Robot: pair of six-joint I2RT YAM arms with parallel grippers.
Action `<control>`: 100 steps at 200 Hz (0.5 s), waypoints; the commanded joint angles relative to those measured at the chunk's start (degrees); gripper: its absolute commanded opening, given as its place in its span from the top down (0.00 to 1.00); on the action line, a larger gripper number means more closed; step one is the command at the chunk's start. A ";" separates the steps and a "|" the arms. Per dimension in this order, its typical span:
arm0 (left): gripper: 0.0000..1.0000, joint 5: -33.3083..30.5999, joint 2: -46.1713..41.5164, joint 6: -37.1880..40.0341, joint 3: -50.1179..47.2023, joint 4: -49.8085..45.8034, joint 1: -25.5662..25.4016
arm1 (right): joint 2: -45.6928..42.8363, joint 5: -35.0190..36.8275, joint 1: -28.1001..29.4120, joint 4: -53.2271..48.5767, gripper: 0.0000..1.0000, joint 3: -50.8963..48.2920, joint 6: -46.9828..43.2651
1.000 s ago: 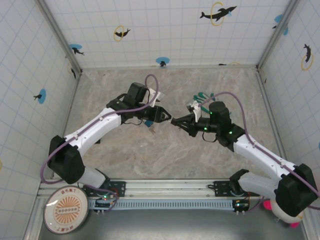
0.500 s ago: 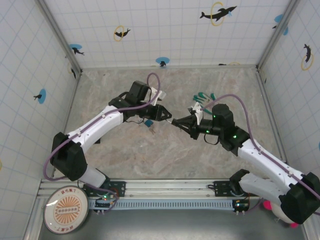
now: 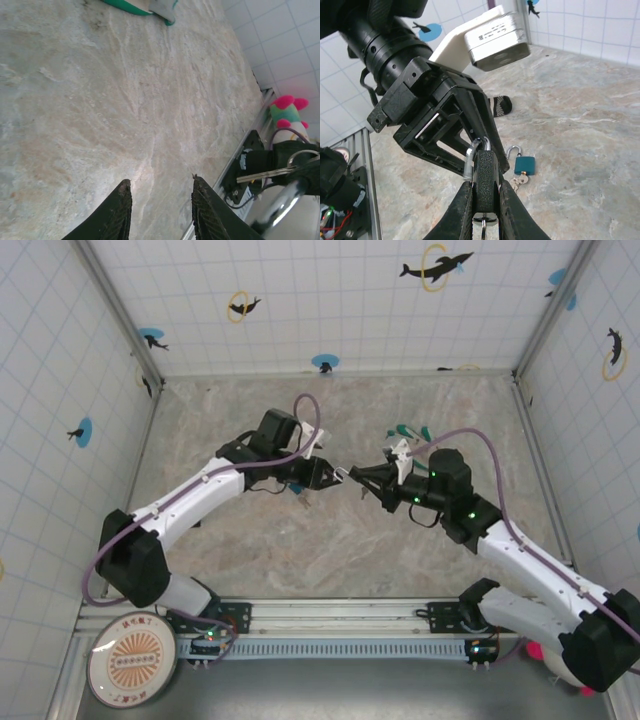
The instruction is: Unlock with the key
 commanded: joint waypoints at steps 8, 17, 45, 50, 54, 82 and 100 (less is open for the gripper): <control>0.64 -7.36 -1.35 -4.57 -3.15 0.43 2.49 | -2.66 2.60 -0.99 4.38 1.00 -2.29 2.95; 0.64 -9.17 -1.80 -6.44 -4.29 1.14 3.46 | -2.83 3.49 -1.42 4.47 1.00 -2.89 3.83; 0.58 -18.33 -5.18 -11.59 -6.86 3.01 4.37 | -1.95 5.24 -2.92 6.76 1.00 -5.58 7.53; 0.57 -19.27 -6.07 -12.29 -7.27 3.84 4.34 | -1.51 5.95 -3.06 7.58 1.00 -6.19 8.40; 0.57 -19.60 -6.85 -12.73 -7.65 4.51 4.39 | -1.12 6.44 -3.16 8.45 1.00 -6.59 9.10; 0.55 -21.31 -11.69 -15.03 -9.03 8.33 4.32 | 4.28 10.27 -3.49 14.27 1.00 -8.87 15.83; 0.52 -19.28 -15.24 -16.98 -10.50 13.24 4.39 | 9.76 12.37 -3.58 21.86 1.00 -11.37 21.24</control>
